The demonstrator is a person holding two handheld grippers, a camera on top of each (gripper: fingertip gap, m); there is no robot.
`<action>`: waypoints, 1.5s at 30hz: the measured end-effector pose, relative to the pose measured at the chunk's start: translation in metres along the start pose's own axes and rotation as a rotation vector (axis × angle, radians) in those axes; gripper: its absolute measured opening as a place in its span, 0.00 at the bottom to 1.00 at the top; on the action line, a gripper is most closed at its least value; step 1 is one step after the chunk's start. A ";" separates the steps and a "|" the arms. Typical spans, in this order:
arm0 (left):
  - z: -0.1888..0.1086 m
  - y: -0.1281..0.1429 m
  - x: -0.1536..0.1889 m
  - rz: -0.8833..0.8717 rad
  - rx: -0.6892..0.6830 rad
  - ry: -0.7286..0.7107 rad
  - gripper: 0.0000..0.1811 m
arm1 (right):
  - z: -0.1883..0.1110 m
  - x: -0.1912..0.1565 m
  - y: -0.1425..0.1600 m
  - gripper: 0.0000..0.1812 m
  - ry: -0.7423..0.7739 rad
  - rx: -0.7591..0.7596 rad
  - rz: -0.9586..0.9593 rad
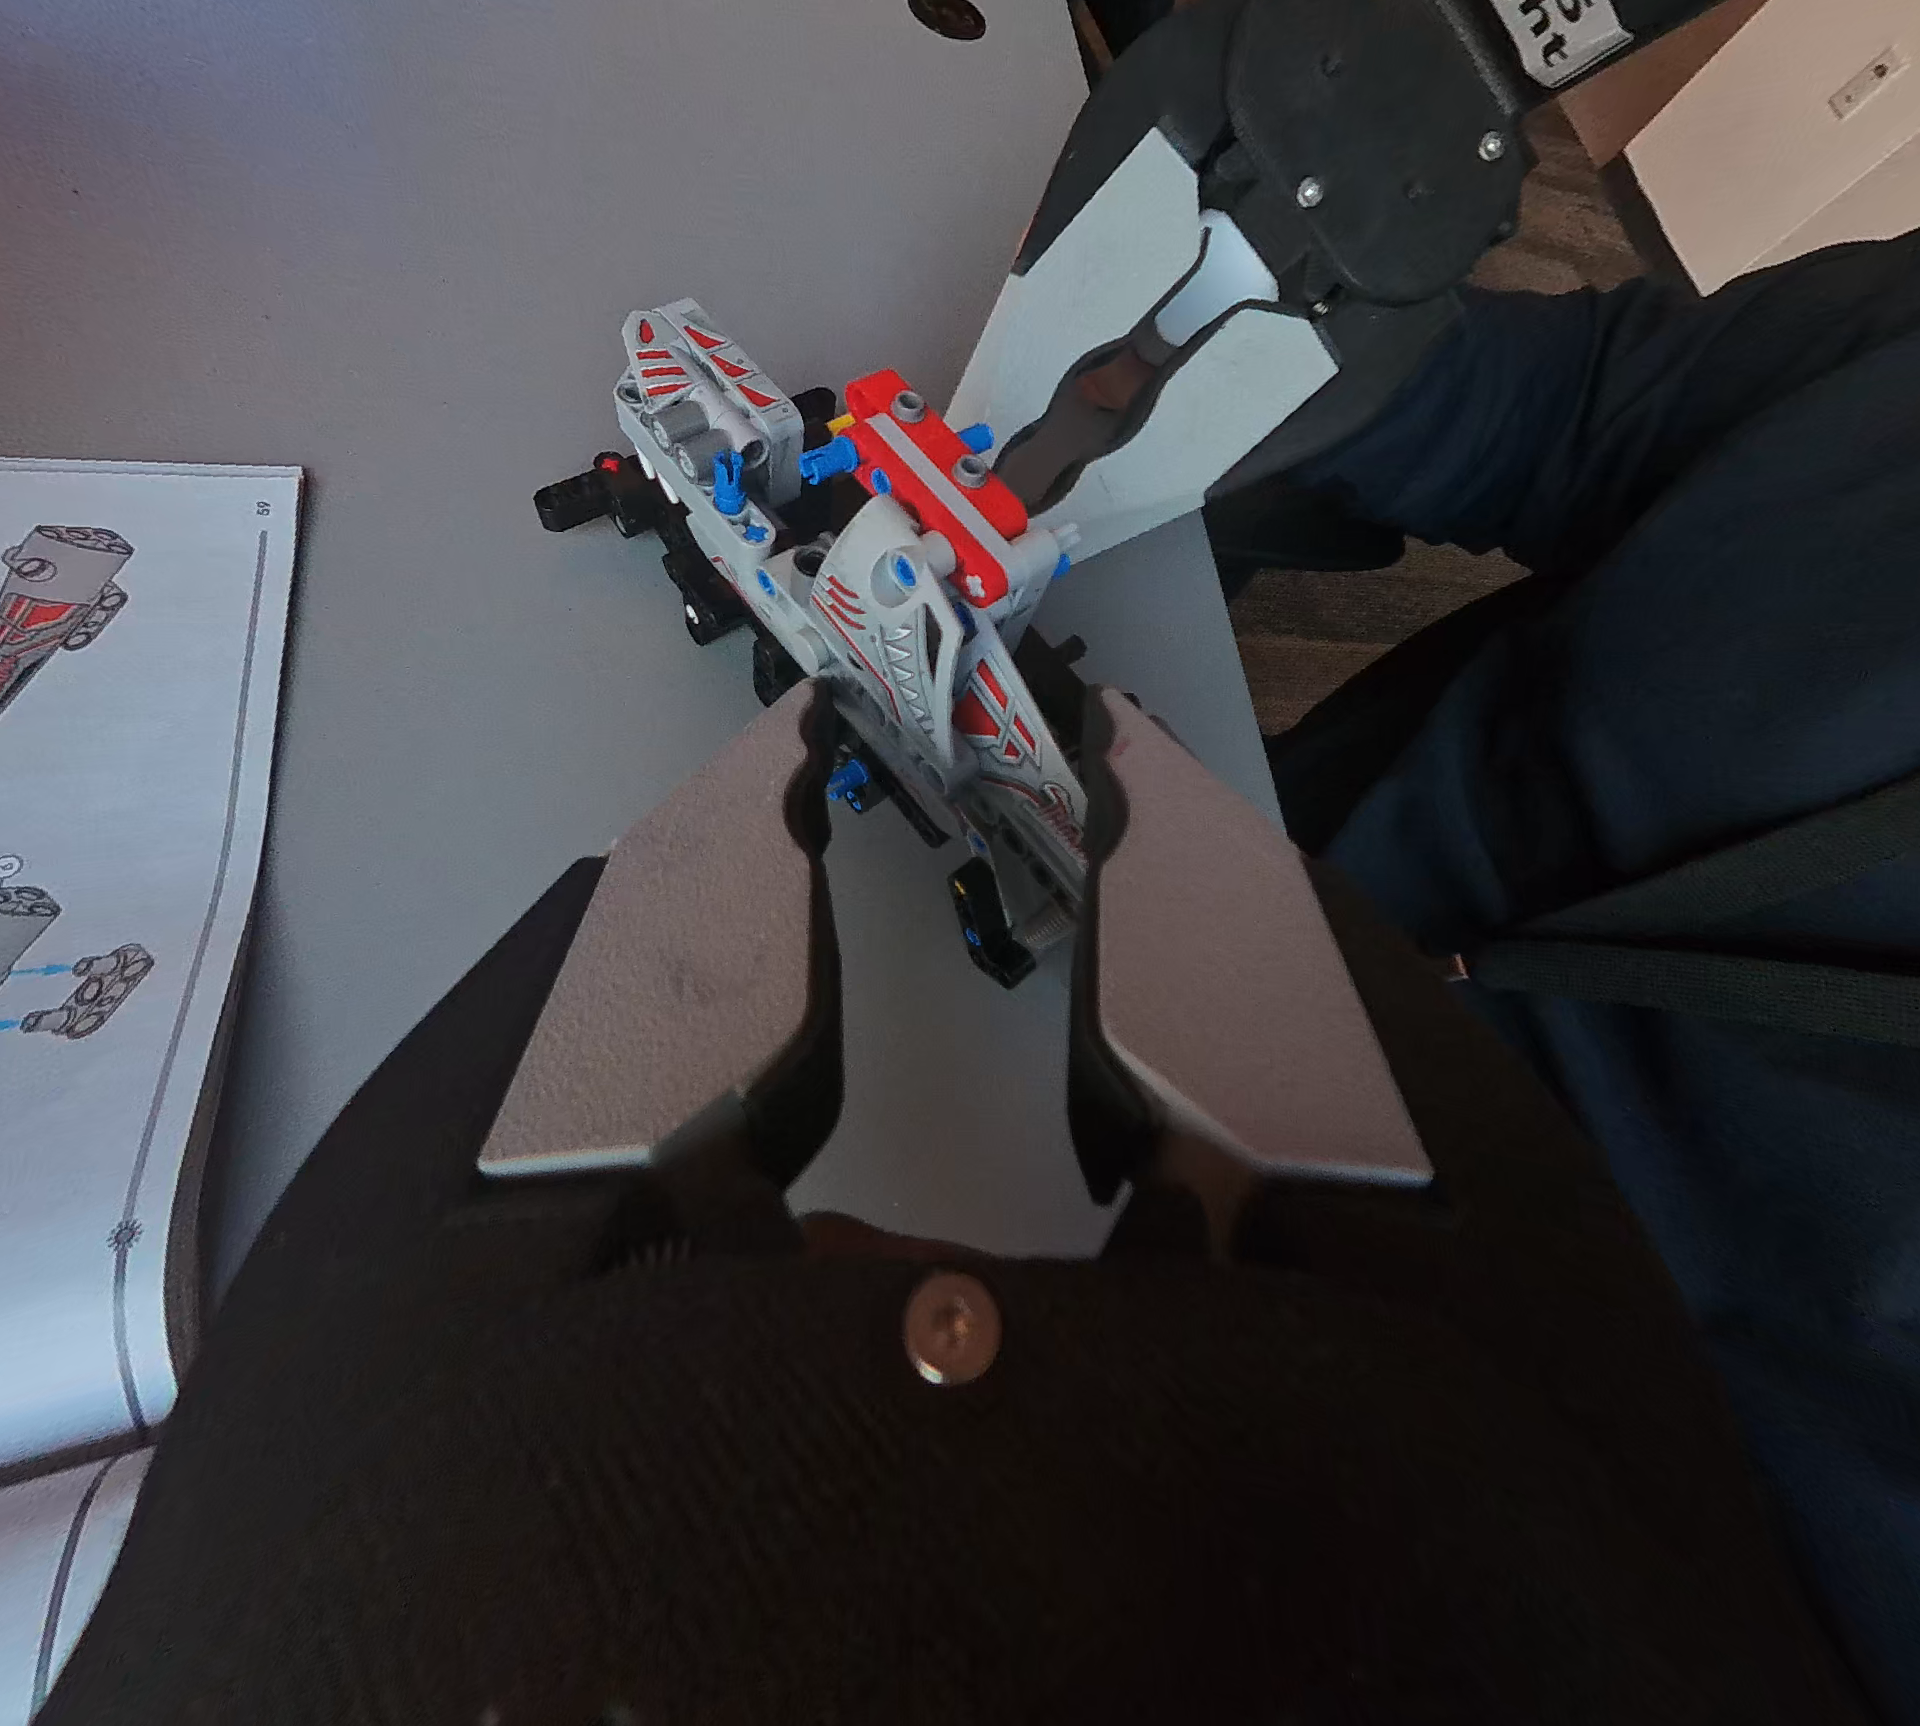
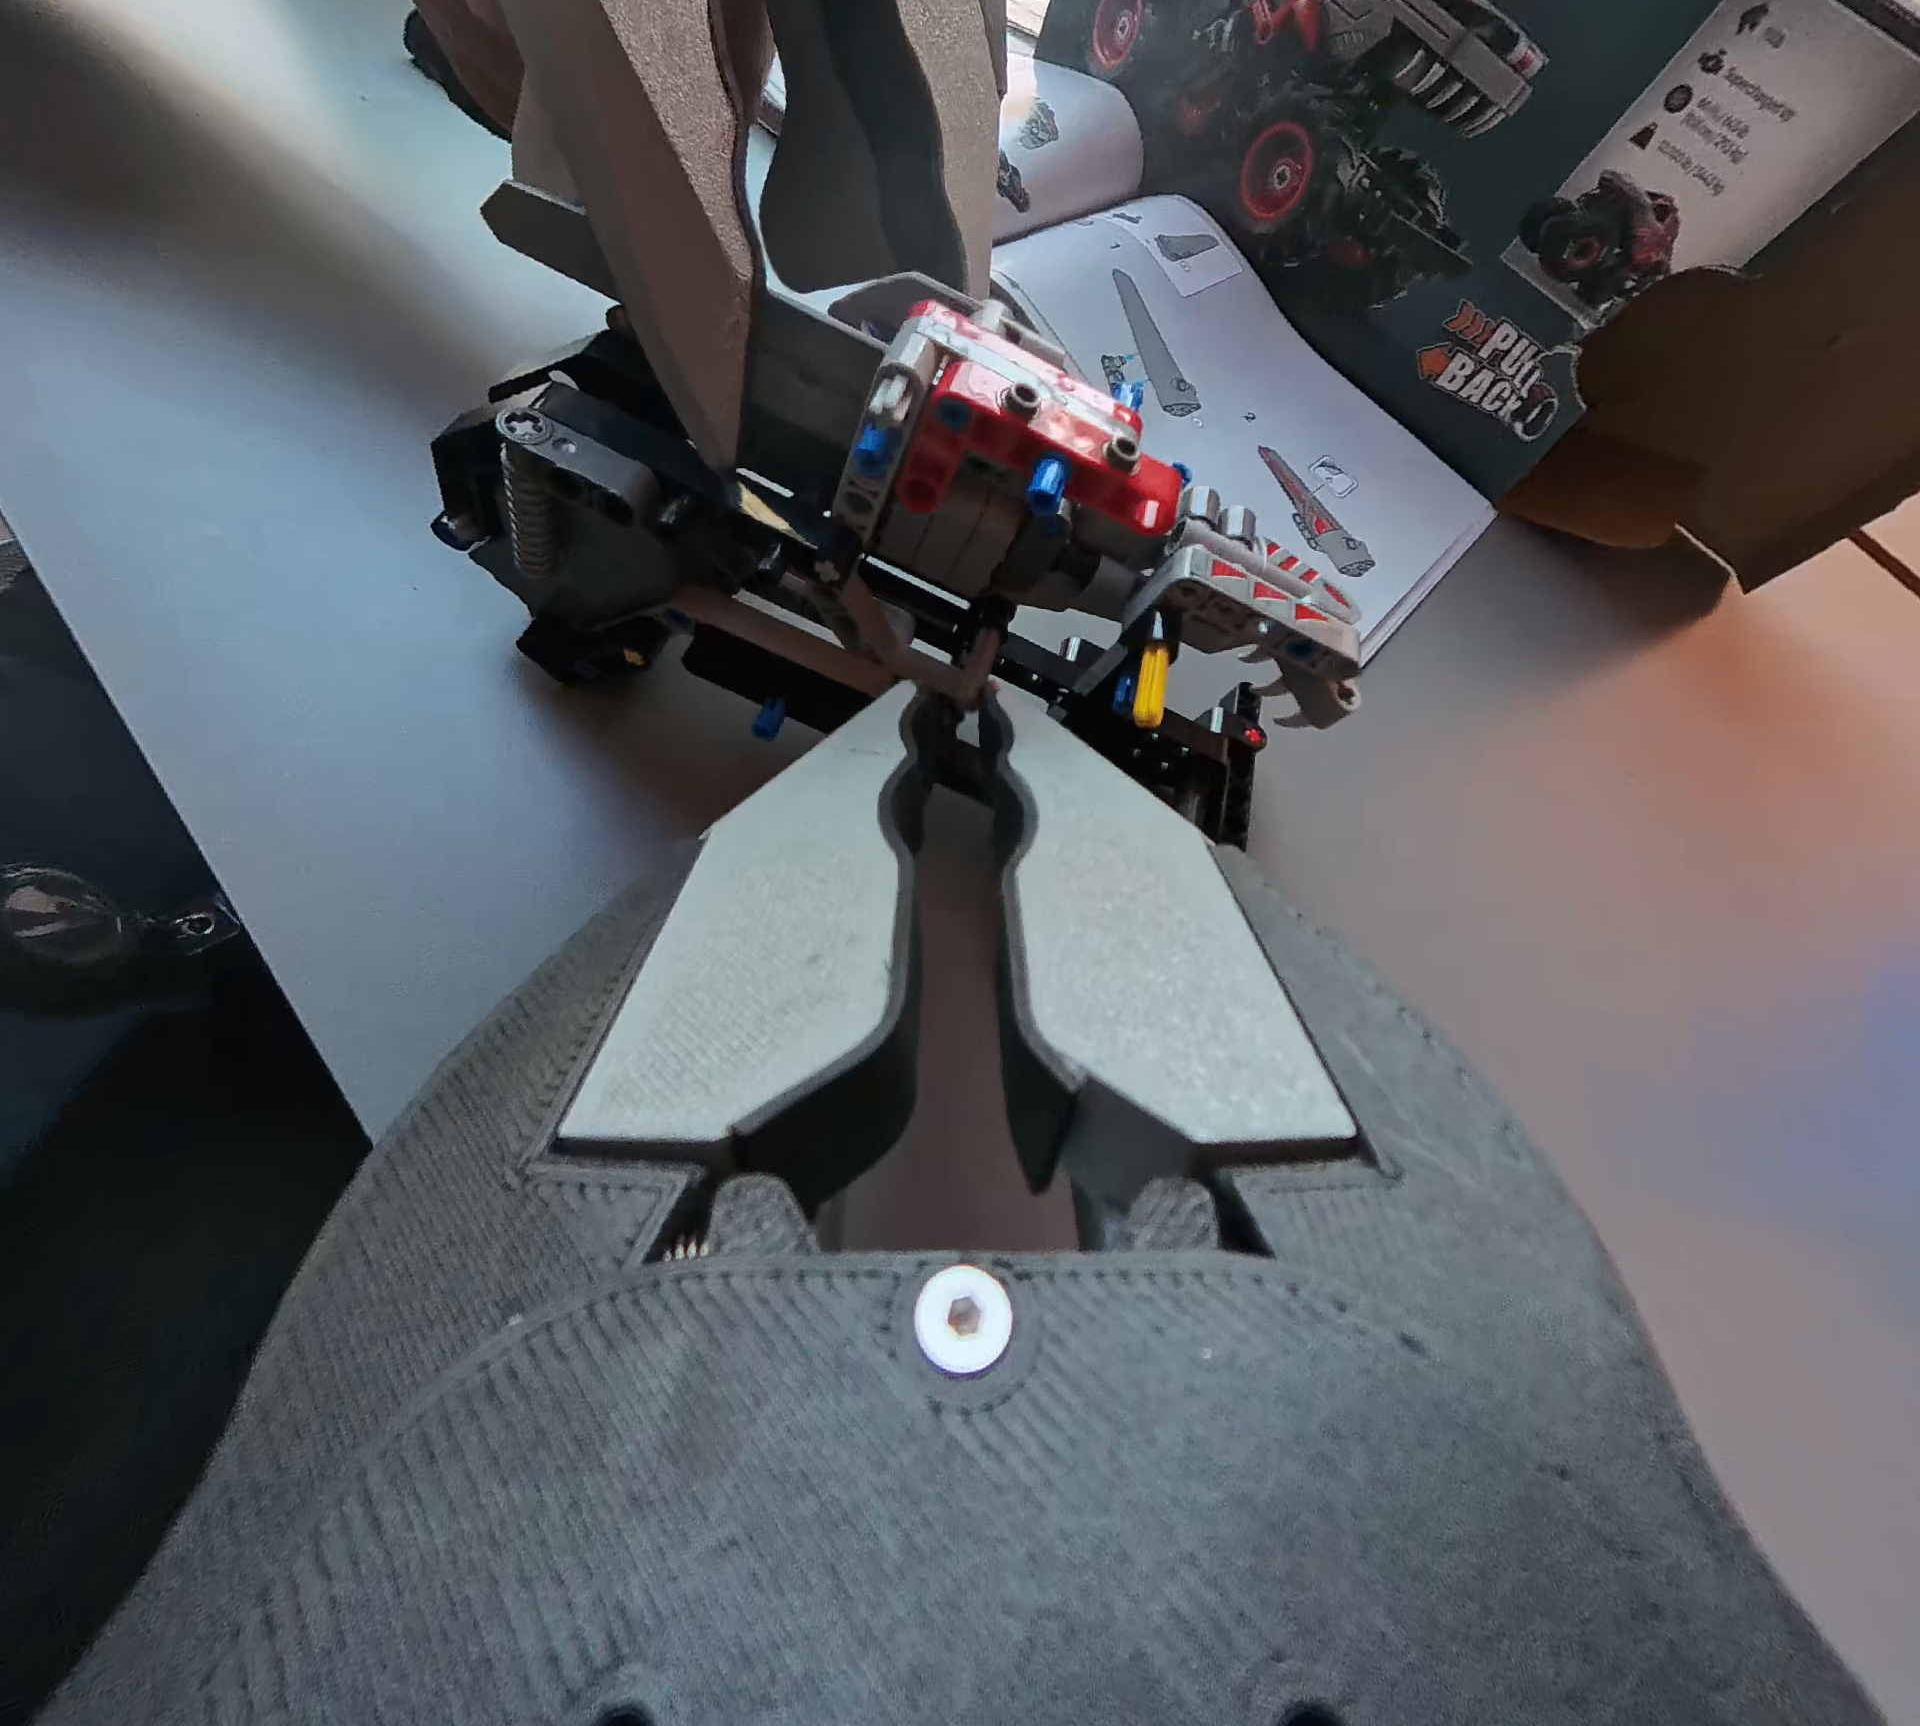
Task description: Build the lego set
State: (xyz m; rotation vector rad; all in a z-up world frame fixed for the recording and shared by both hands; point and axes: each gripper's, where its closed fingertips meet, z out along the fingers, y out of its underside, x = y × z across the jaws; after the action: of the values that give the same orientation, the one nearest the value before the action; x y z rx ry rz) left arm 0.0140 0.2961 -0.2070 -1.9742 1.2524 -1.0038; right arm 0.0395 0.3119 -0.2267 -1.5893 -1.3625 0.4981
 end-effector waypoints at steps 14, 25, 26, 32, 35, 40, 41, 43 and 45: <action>0.000 0.001 -0.002 0.012 -0.016 -0.008 0.24 | 0.005 0.007 0.002 0.01 0.019 -0.053 -0.007; 0.001 0.003 -0.002 -0.009 -0.031 0.007 0.25 | 0.012 0.008 0.000 0.01 0.000 -0.044 -0.026; 0.001 0.003 -0.002 -0.009 -0.030 0.008 0.25 | 0.012 0.008 0.000 0.01 -0.004 -0.040 -0.022; 0.001 0.003 -0.002 -0.016 -0.025 0.018 0.26 | 0.012 0.007 -0.001 0.01 -0.029 -0.005 0.005; 0.001 0.003 -0.002 -0.014 -0.023 0.022 0.25 | 0.012 0.006 -0.001 0.01 -0.028 -0.009 0.005; 0.001 0.004 -0.003 -0.008 -0.039 0.017 0.26 | 0.013 0.007 -0.001 0.01 -0.037 -0.039 -0.011; 0.001 0.004 -0.004 -0.015 -0.039 0.014 0.26 | 0.014 0.008 -0.001 0.01 -0.035 -0.036 -0.007; 0.001 0.003 -0.005 -0.019 -0.034 0.006 0.25 | 0.014 0.008 -0.002 0.01 -0.025 -0.022 -0.003; -0.001 0.001 -0.006 -0.001 -0.018 -0.001 0.24 | 0.012 0.008 -0.002 0.01 -0.018 -0.002 -0.009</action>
State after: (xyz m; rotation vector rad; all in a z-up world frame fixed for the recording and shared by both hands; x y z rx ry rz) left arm 0.0111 0.3013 -0.2091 -1.9888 1.2636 -0.9950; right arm 0.0316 0.3234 -0.2283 -1.5831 -1.3836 0.5063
